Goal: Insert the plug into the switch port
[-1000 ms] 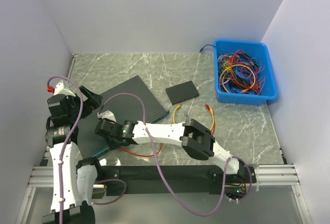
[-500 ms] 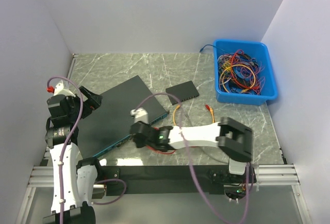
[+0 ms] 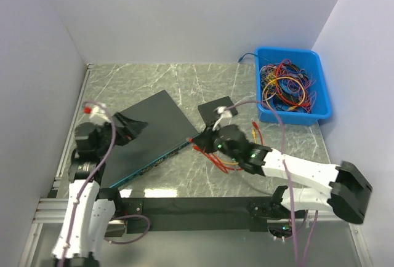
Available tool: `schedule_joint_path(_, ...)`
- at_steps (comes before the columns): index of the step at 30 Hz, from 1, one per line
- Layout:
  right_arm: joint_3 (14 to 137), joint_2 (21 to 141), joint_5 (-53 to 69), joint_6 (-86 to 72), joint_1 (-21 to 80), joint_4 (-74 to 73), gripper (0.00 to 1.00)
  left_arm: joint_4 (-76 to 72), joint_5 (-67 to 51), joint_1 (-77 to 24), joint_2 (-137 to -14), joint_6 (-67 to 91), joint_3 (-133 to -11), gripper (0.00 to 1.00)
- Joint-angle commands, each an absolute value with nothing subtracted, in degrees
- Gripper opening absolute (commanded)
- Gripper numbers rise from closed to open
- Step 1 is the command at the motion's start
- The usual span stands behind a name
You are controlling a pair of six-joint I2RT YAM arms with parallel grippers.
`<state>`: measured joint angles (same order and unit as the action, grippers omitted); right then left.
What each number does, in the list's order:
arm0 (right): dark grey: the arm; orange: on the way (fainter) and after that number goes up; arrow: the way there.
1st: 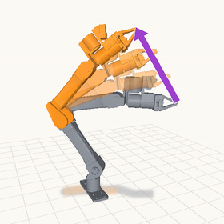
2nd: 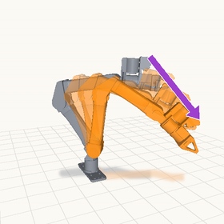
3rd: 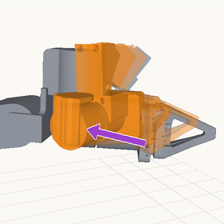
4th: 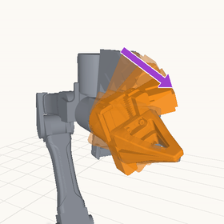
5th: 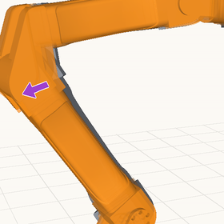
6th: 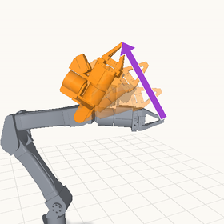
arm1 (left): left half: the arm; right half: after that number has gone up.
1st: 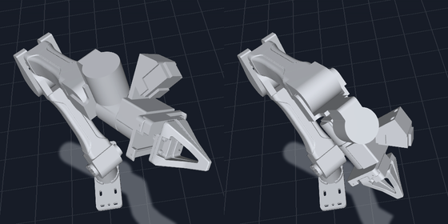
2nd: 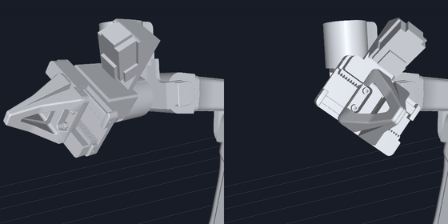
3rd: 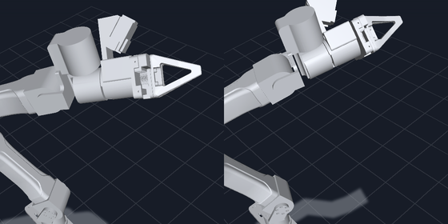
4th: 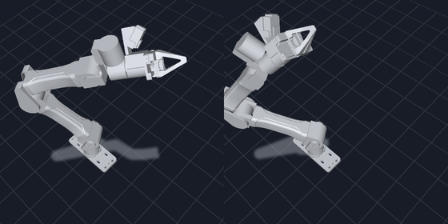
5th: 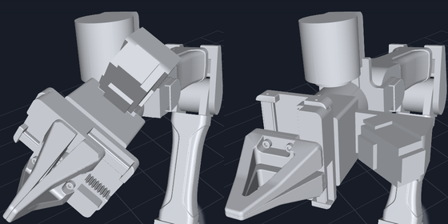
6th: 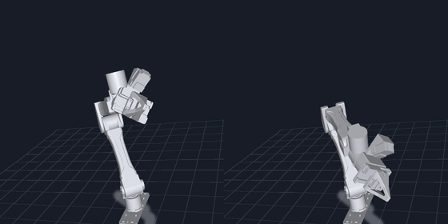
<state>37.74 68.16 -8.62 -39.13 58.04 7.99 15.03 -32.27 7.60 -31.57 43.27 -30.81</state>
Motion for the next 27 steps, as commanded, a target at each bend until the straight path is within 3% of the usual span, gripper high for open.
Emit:
schedule_joint_path(1, 36.91, 62.50, -0.18, -36.49, 53.63, 15.47, 0.00, 6.24, -25.98, -3.56, -36.79, 47.90, -31.19, 0.88)
schedule_joint_path(5, 35.96, 59.69, 4.74, -35.95, 51.86, 15.82, 0.00, 2.57, -20.84, -17.81, -43.76, 48.33, -33.66, 0.88)
schedule_joint_path(16, 28.57, 58.18, 19.60, -43.94, 44.74, 27.68, 0.00, -24.68, -24.79, -27.42, -48.17, 57.39, -22.94, 0.81)
schedule_joint_path(23, 28.57, 59.06, 9.77, -39.82, 45.70, 20.49, 0.00, -10.13, -15.75, -28.04, -44.13, 51.00, -26.97, 0.79)
schedule_joint_path(27, 25.58, 61.43, 10.80, -42.70, 46.14, 26.35, 0.00, -4.30, -10.11, -27.95, -42.98, 49.57, -29.09, 0.81)
